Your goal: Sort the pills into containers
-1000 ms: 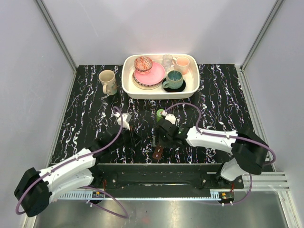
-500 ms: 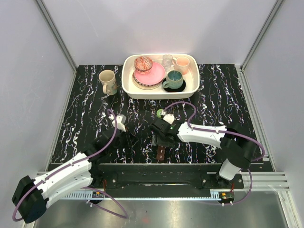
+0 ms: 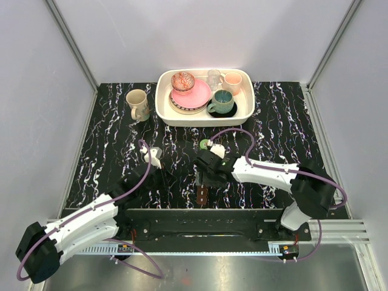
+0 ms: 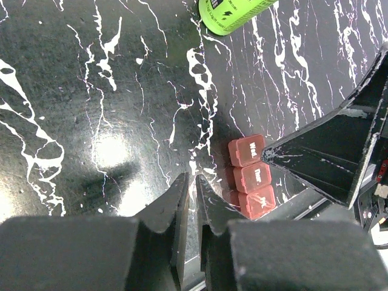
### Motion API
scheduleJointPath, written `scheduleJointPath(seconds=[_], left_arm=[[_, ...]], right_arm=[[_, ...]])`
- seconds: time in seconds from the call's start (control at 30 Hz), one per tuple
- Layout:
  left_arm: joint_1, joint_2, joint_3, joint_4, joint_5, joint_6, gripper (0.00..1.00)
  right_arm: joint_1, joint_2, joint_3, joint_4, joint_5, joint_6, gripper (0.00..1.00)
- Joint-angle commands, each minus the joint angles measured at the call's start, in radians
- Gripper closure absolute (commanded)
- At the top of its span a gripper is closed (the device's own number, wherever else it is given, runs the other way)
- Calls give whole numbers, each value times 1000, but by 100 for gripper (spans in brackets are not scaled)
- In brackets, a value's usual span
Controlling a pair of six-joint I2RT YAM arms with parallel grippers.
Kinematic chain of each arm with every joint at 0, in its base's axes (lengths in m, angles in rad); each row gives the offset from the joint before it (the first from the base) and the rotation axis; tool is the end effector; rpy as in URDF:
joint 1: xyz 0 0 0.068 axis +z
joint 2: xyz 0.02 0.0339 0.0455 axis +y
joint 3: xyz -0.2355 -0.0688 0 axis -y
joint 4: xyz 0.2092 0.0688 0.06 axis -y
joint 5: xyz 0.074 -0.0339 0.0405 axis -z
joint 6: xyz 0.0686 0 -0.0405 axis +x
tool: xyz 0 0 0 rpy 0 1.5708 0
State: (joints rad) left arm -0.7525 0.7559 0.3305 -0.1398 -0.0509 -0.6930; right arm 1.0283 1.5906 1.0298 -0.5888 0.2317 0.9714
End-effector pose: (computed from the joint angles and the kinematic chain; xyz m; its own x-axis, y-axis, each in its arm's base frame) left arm 0.1369 -0.1234 0.1670 -0.7168 -0.2029 -0.6671 0.2512 0.8173 -0.5185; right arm 0.1639 0.2413 0.1600 -0.9140 0.0404 -0.4037 -0.0539 0.9742 0.2194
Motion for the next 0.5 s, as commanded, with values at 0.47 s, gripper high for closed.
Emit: scheduleJointPath(seconds=[0.47], left_arm=[[-2, -23, -19, 29, 25, -19, 86]], right_arm=[[168, 111, 20, -29, 17, 73, 28]])
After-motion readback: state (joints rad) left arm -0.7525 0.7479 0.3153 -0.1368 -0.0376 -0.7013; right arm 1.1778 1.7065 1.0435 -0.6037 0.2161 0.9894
